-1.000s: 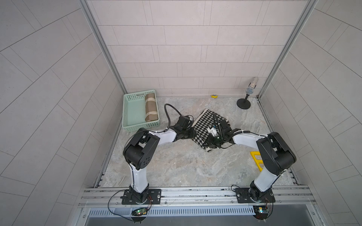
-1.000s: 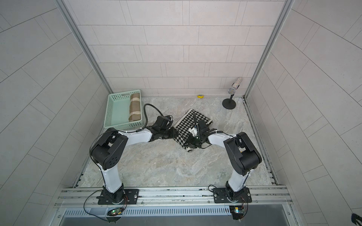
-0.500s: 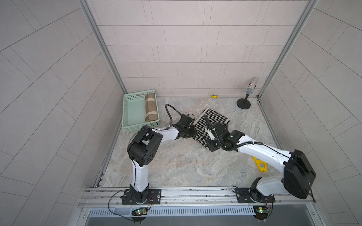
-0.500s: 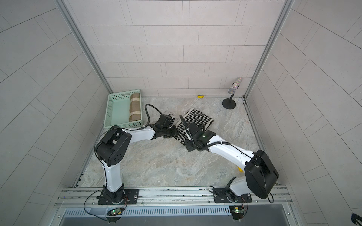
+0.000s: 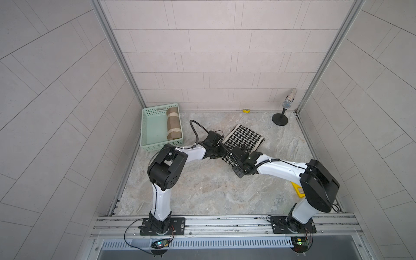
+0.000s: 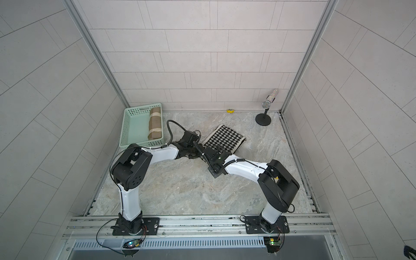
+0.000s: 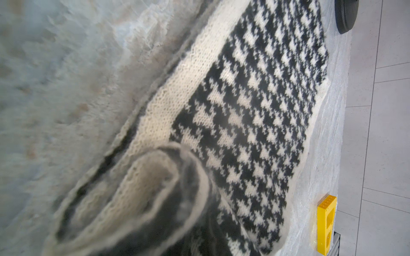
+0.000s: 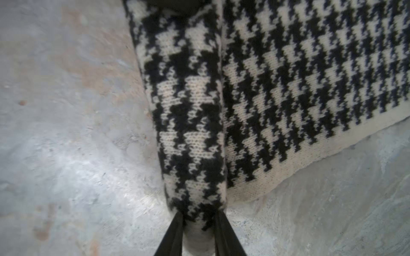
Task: Roll up the scarf and place it into the basket
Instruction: Roll the scarf at the center of the board.
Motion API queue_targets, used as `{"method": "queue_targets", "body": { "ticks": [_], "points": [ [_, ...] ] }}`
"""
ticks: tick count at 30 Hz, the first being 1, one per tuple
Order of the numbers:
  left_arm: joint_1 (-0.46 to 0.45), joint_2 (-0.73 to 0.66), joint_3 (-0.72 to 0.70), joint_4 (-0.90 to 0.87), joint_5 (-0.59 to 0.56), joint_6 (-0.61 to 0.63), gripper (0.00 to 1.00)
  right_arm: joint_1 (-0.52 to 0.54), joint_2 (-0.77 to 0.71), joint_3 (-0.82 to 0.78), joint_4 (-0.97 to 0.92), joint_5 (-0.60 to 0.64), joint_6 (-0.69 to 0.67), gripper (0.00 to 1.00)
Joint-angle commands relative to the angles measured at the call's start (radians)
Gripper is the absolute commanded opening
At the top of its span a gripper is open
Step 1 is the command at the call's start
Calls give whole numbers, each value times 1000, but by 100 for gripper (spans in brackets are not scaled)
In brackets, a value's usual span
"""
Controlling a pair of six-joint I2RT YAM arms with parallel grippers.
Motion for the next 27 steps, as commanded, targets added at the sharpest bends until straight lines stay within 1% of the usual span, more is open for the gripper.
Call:
{"method": "queue_targets", "body": {
  "ticks": [1, 4, 9, 13, 16, 21, 23, 27],
  "points": [
    [6, 39, 20, -55, -1, -1, 18, -35, 34, 15, 19, 33, -39, 28],
    [8, 45, 30, -59, 6, -5, 18, -47, 67, 20, 28, -5, -42, 29],
    [15, 46, 37, -66, 13, -15, 18, -46, 94, -5, 77, -67, -30, 38],
    [18, 58, 43, -74, 21, -20, 18, -29, 72, -35, 106, -45, -22, 47],
    [22, 68, 50, -79, 33, -22, 18, 7, 43, -35, 92, 47, -28, 51],
    [30, 63, 55, -93, 44, -21, 18, 120, 16, -37, 86, 308, -74, 66],
    [33, 64, 64, -104, 54, -20, 18, 155, 20, -35, 96, 374, -92, 69],
    [35, 64, 74, -113, 61, -14, 18, 203, 63, -21, 117, 451, -124, 71]
  ]
}}
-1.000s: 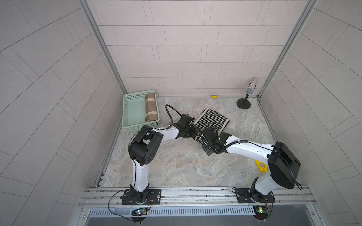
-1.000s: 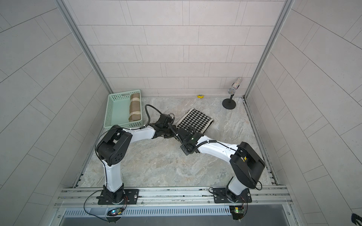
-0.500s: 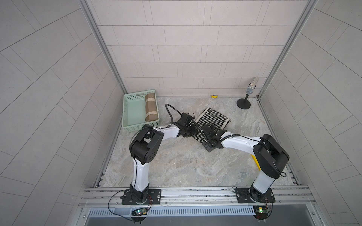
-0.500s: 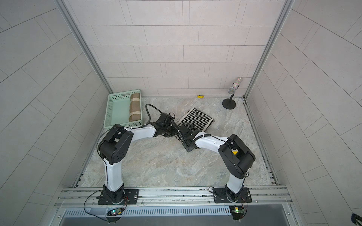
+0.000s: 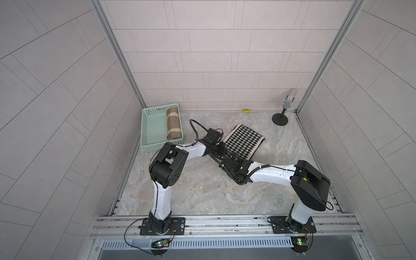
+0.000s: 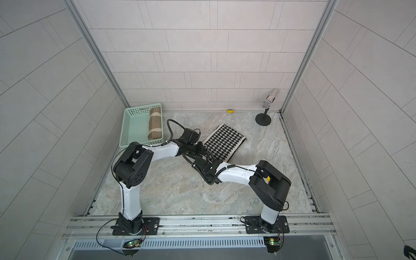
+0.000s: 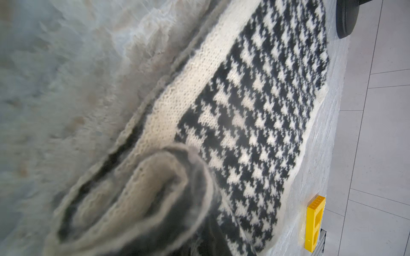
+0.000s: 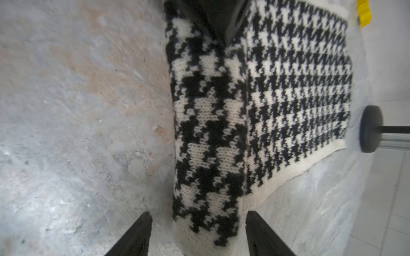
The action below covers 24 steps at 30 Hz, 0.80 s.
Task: Roll up the scarf and place it into the basket
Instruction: Roll the scarf at the center of the board.
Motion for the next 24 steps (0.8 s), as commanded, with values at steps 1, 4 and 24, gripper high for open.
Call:
{"method": "queue_targets", "body": {
  "ticks": [1, 4, 24],
  "points": [
    [7, 32, 16, -63, 1, 4, 18, 22, 32, 15, 11, 150, -42, 72],
    [7, 37, 20, -63, 12, 6, 18, 24, 85, 29, 32, 176, -66, 73],
    [62, -52, 3, -49, 70, -57, 46, -131, 255, 81, 22, -125, 6, 24]
  ]
}}
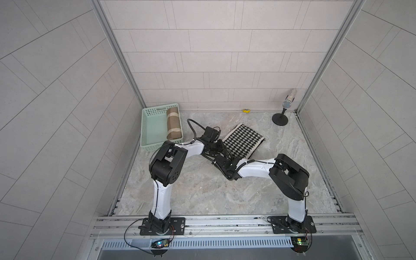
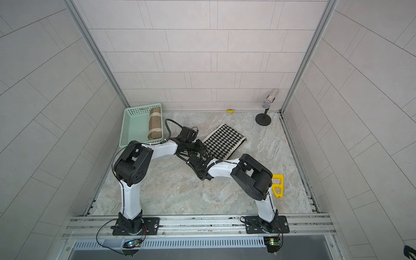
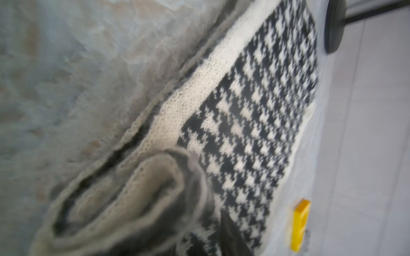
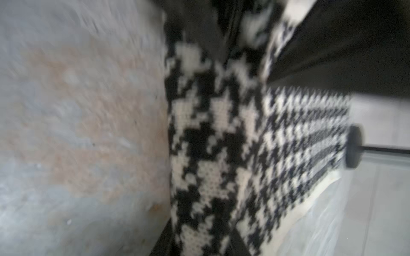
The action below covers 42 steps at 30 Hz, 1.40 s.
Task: Roll up the scarf and place it into the basket
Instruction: Roll the scarf at the center of the board.
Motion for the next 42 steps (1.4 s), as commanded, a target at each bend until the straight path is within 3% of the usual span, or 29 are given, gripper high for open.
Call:
{"method": "queue_targets", "body": {
  "ticks": [1, 4, 9, 15, 18, 20, 24, 32, 36, 38, 40, 42],
  "points": [
    [29, -91, -24, -77, -10, -18, 50, -77, 15, -64, -51, -183, 45, 17],
    [68, -187, -70, -113, -58, -18, 58, -86, -20, -86, -37, -271, 73, 0],
    [124, -344, -195, -120, -67, -28, 60, -86, -72, -74, -47, -455, 145, 0],
    [125, -500, -350, -138, -4, -4, 61, -87, -153, -56, -60, -756, 272, 0],
    [124, -551, -412, -134, 30, 0, 68, -88, -183, -53, -65, -849, 319, 0],
    [124, -564, -438, -145, 50, 2, 74, -89, -205, -55, -66, -902, 336, 0],
    [125, -570, -491, -138, 32, -16, 77, -93, -237, -58, -66, -944, 344, 0],
    [120, -451, -518, 89, 52, -125, 77, -95, -229, -64, -39, -1007, 345, 0],
    [120, -390, -491, 131, 29, -145, 63, -92, -240, -85, -10, -1000, 357, 0],
    [120, -375, -490, 130, 7, -147, 48, -88, -251, -88, -9, -965, 358, 2],
    [120, -370, -494, 101, -18, -146, 26, -81, -264, -88, -18, -928, 359, 12],
    [121, -367, -491, 62, -31, -139, 11, -59, -287, -85, -45, -840, 352, 23]
  ]
}}
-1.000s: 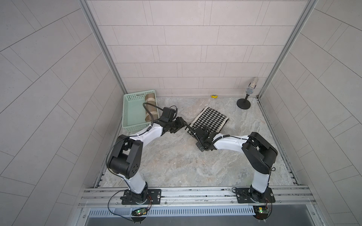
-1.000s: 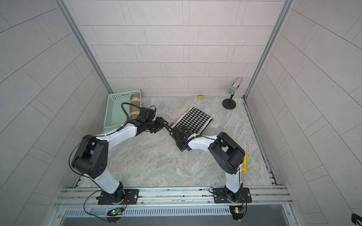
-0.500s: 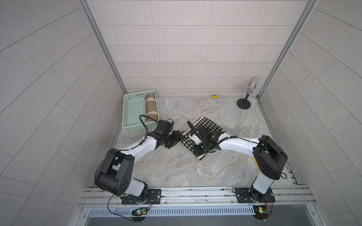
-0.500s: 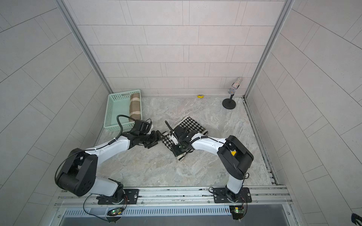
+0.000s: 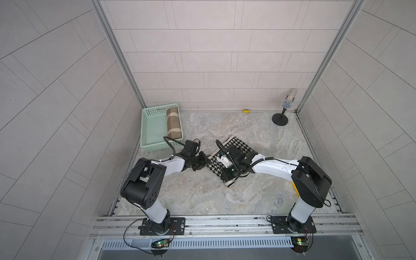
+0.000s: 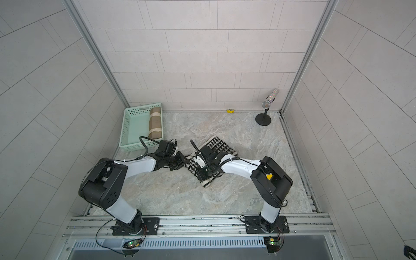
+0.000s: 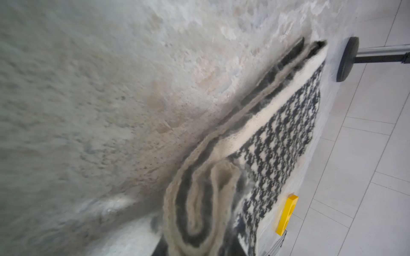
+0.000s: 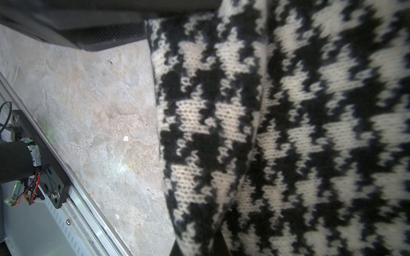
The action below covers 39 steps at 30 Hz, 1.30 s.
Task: Roll up the scarf and place it into the basket
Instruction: Roll the scarf at the center of the board.
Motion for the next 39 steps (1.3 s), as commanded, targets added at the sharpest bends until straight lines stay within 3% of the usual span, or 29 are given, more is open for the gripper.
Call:
{"method": "queue_targets", "body": {
  "ticks": [1, 5, 8, 13, 17, 22, 25, 27, 30, 31, 34, 37, 39],
  "points": [
    [-2, 10, 27, -46, -46, 11, 7, 49, -73, 2, -52, 173, -13, 29],
    [-2, 0, 61, -147, -52, 44, 3, 184, -110, 41, -188, 560, -41, 56],
    [-3, -28, 72, -202, -71, 66, 3, 305, -82, 72, -252, 818, -60, 65],
    [-3, -55, 87, -249, -86, 74, 3, 490, 56, 152, -330, 1146, -88, 76],
    [-3, -49, 94, -267, -80, 76, 3, 567, 203, 229, -358, 1285, -106, 80],
    [-2, -51, 105, -294, -57, 84, 3, 569, 303, 229, -297, 1312, -124, 79],
    [-2, -57, 115, -318, -42, 98, 3, 561, 352, 219, -270, 1348, -130, 71],
    [-1, -63, 118, -329, -35, 104, 3, 551, 379, 219, -267, 1374, -131, 57],
    [0, -72, 117, -332, -26, 107, 5, 538, 382, 223, -270, 1356, -133, 15],
    [1, -77, 119, -332, -19, 105, 10, 536, 366, 220, -268, 1330, -134, 7],
    [15, -114, 140, -359, -21, 116, 59, 510, 281, 194, -248, 1166, -136, 0],
    [32, -172, 180, -432, -70, 164, 75, 443, 167, 155, -228, 943, -123, 0],
    [40, -213, 199, -478, -114, 195, 78, 378, 94, 126, -202, 761, -108, 0]
  ]
}}
